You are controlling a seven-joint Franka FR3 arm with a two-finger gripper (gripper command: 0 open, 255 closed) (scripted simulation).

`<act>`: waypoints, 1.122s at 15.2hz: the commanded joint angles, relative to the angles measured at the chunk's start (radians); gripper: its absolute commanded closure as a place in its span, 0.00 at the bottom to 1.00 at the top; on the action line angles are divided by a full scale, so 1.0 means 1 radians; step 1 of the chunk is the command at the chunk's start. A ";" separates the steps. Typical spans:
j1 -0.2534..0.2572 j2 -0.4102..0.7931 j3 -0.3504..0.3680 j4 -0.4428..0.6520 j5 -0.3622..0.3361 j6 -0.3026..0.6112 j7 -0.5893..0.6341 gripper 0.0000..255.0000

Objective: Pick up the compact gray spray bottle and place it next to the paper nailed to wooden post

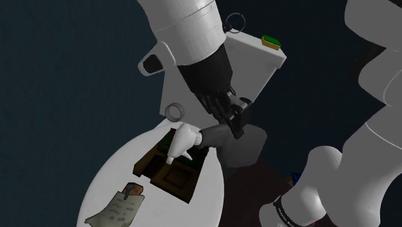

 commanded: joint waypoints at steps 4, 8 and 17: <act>0.076 0.096 0.053 0.120 0.064 -0.023 0.164 1.00; 0.149 0.199 0.088 0.248 0.098 -0.043 0.295 1.00; 0.196 0.251 0.104 0.232 0.111 0.032 0.357 1.00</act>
